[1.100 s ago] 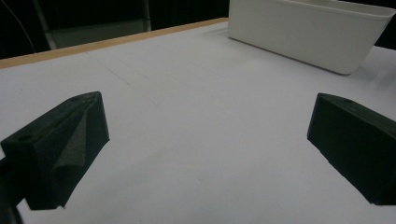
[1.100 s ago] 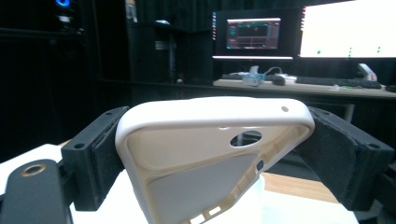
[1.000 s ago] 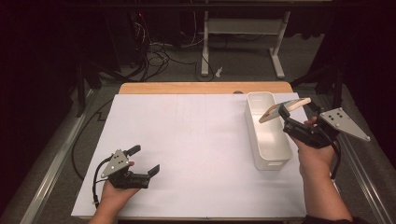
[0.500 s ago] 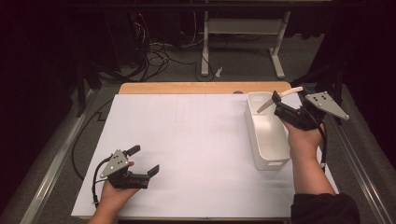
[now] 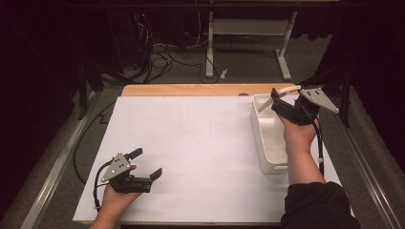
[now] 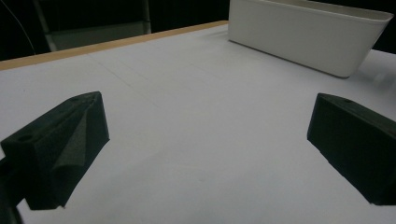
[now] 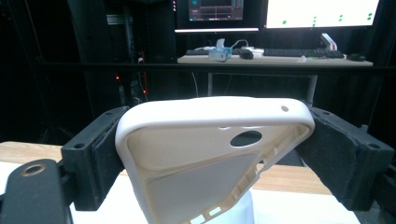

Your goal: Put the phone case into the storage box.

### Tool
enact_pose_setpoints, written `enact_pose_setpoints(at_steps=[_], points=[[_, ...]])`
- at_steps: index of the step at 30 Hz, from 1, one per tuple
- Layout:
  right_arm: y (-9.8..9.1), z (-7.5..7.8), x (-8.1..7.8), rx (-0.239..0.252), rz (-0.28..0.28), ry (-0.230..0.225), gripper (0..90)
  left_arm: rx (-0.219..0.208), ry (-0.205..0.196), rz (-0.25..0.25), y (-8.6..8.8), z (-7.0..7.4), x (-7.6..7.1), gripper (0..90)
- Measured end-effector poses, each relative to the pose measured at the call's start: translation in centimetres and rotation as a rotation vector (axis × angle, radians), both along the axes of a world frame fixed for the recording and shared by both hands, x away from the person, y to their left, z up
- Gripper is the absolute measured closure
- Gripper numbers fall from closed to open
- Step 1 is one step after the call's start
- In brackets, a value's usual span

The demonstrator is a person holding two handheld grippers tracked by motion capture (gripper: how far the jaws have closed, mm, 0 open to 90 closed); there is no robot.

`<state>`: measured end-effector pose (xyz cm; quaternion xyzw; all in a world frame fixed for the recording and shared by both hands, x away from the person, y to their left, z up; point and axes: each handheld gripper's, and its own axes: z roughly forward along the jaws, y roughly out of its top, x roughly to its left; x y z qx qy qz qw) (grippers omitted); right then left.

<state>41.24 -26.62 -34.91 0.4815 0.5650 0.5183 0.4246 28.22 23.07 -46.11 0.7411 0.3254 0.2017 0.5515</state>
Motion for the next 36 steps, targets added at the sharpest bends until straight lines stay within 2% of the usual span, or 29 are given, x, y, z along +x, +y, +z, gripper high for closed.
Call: enact_pose_setpoints(at_steps=[16,36], points=[[1.0,-1.9,2.2,-0.002,-0.057,0.088,13.2,-0.010,-0.001,0.006,0.2,0.0,0.0,0.1],[1.3,-2.7,2.5,0.002,-0.067,0.095,13.0,-0.014,-0.008,0.008,0.3,0.0,-0.1,0.1]])
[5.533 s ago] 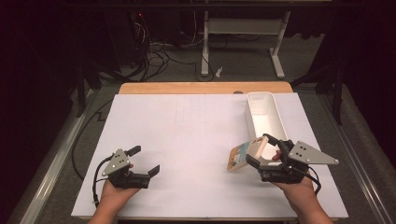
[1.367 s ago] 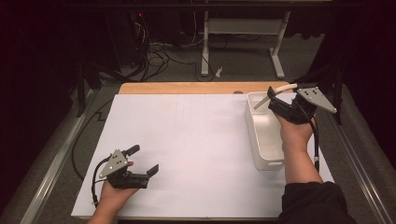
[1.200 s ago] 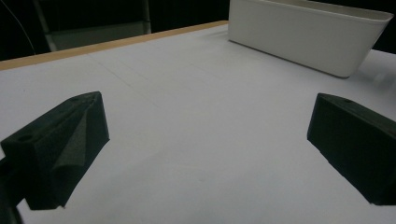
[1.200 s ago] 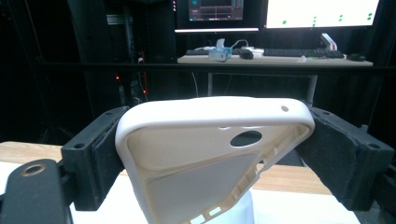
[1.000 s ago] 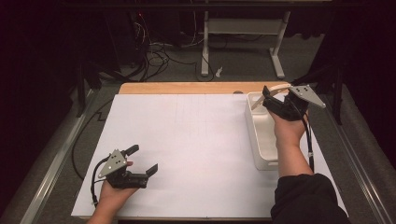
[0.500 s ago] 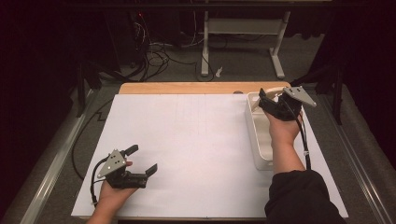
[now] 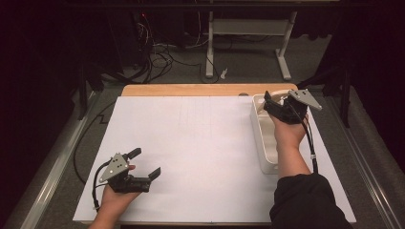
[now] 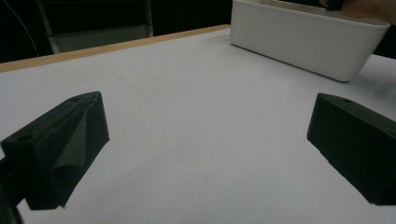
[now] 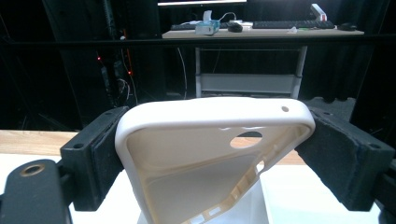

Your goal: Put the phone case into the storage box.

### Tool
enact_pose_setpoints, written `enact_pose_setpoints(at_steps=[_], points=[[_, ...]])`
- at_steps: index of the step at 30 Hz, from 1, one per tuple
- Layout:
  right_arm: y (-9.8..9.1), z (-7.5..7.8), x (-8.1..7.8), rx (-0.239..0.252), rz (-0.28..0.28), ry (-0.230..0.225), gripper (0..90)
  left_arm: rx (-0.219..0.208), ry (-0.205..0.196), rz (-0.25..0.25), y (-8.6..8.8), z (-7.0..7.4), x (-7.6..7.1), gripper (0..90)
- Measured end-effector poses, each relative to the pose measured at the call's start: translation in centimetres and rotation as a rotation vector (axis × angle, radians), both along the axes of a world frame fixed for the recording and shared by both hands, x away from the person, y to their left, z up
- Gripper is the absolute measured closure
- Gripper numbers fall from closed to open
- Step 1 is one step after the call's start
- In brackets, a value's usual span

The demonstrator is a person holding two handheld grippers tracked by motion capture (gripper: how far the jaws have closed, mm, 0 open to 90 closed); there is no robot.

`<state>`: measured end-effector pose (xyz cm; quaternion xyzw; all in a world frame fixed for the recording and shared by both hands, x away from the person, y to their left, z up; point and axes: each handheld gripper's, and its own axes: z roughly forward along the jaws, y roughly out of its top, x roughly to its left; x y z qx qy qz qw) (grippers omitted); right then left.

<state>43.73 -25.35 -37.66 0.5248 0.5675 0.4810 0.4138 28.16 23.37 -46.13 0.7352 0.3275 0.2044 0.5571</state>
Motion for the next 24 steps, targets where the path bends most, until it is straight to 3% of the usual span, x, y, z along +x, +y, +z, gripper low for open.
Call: enact_pose_setpoints(at_steps=[24], points=[[0.4,-1.1,0.8,-0.032,-0.013,0.060,12.6,-0.001,-0.006,-0.013,0.0,0.0,0.0,0.1]])
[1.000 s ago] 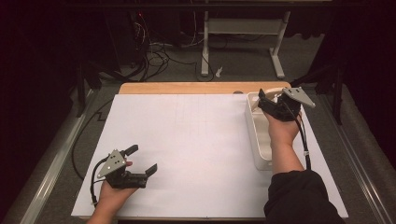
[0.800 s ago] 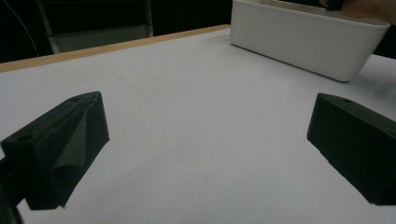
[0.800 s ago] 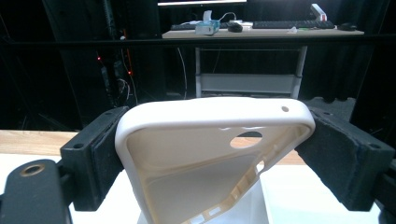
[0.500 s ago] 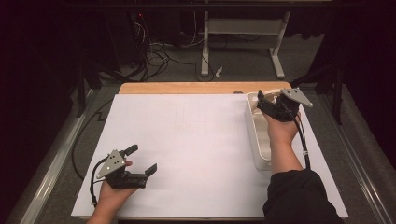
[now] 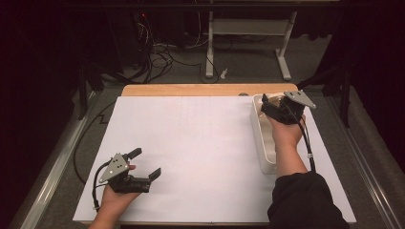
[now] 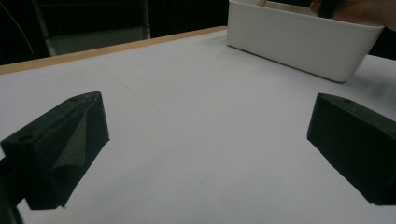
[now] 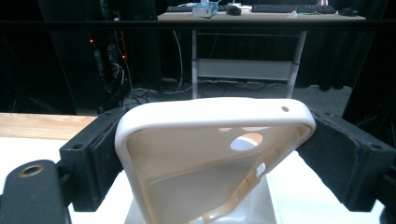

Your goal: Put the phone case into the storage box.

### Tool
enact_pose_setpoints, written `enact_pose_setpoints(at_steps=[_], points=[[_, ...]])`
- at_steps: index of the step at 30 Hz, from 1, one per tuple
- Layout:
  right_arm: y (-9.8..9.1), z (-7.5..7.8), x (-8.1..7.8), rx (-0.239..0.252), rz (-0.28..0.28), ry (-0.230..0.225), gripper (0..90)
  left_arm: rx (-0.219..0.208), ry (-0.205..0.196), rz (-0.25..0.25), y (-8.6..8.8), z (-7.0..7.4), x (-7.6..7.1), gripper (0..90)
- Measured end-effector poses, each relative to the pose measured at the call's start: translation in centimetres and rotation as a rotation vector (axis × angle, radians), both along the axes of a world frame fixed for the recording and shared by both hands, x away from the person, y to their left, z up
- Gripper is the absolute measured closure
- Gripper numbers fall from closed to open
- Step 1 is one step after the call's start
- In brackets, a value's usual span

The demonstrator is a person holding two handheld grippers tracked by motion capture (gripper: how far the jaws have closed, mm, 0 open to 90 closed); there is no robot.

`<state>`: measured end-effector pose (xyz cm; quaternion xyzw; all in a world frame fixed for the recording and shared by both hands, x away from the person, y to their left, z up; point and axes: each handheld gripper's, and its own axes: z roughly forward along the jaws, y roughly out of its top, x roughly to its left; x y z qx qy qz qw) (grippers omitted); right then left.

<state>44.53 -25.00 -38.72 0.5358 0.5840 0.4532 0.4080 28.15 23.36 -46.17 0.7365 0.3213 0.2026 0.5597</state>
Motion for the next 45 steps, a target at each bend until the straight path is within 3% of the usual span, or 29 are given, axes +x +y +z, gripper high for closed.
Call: enact_pose_setpoints(at_steps=[22,35,45], points=[[0.4,-0.8,0.6,-0.041,-0.004,0.011,12.3,-0.001,0.005,-0.004,0.0,0.0,0.0,0.1],[0.0,-0.7,1.1,0.033,-0.059,0.019,11.6,-0.004,0.010,-0.007,0.0,-0.1,0.0,0.1],[0.5,-0.2,1.9,0.035,-0.096,0.047,11.3,-0.007,0.011,-0.008,0.0,-0.1,0.0,0.1]])
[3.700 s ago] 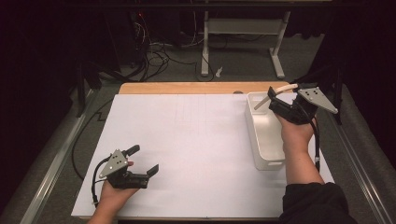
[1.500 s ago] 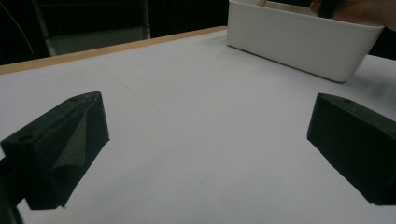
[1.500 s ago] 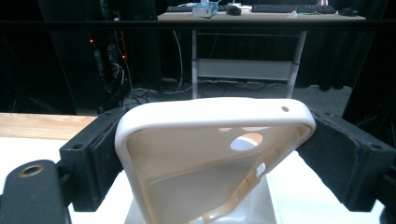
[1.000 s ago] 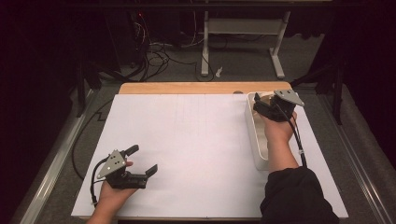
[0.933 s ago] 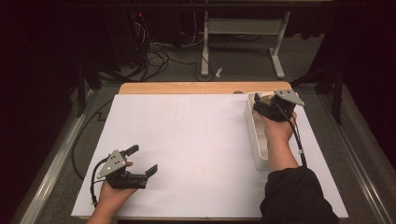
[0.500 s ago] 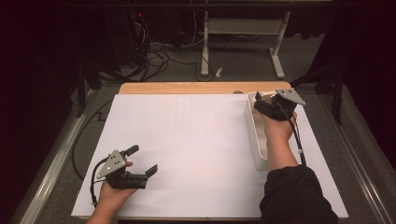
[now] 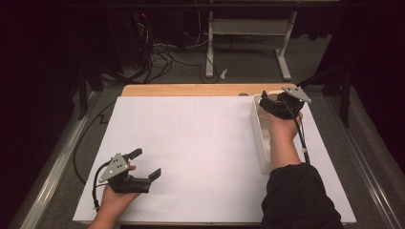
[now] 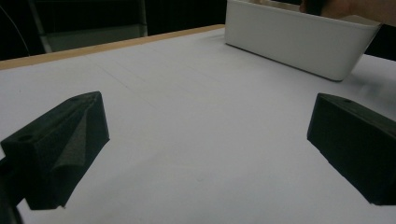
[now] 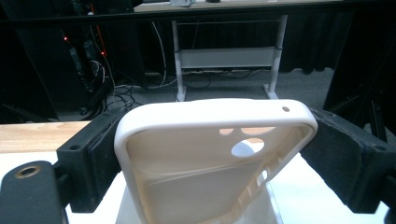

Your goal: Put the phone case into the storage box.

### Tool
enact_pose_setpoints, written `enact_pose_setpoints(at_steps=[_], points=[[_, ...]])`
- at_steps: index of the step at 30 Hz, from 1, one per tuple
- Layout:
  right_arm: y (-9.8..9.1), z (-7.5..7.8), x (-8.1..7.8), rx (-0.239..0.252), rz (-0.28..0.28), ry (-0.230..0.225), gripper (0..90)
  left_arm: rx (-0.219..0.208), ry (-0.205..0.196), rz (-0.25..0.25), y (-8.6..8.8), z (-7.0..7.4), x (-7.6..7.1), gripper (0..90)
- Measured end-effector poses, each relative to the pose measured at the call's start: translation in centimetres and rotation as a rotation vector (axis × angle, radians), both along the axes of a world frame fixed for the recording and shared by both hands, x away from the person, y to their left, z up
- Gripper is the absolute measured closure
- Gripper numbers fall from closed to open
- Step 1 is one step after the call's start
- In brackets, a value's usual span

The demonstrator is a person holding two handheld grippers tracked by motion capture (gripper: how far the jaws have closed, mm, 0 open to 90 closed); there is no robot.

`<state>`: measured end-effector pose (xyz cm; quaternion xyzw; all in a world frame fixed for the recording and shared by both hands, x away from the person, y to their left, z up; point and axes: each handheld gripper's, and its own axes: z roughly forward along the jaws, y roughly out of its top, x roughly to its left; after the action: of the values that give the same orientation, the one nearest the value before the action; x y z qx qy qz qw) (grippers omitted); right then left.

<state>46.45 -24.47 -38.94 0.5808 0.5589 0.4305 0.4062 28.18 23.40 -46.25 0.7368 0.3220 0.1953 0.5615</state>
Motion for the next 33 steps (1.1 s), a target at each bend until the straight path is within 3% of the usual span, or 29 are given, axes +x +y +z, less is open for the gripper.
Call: enact_pose_setpoints(at_steps=[20,26,33], points=[[1.3,-0.1,1.7,-0.006,-0.086,-0.031,10.7,0.013,0.001,-0.010,-0.1,-0.1,0.0,0.1],[1.4,-0.2,2.0,-0.015,-0.082,-0.044,10.5,0.012,0.000,-0.011,-0.1,-0.1,0.0,0.1],[1.6,0.0,2.6,-0.053,-0.052,-0.026,10.1,0.009,-0.001,-0.012,-0.1,-0.1,0.0,0.1]])
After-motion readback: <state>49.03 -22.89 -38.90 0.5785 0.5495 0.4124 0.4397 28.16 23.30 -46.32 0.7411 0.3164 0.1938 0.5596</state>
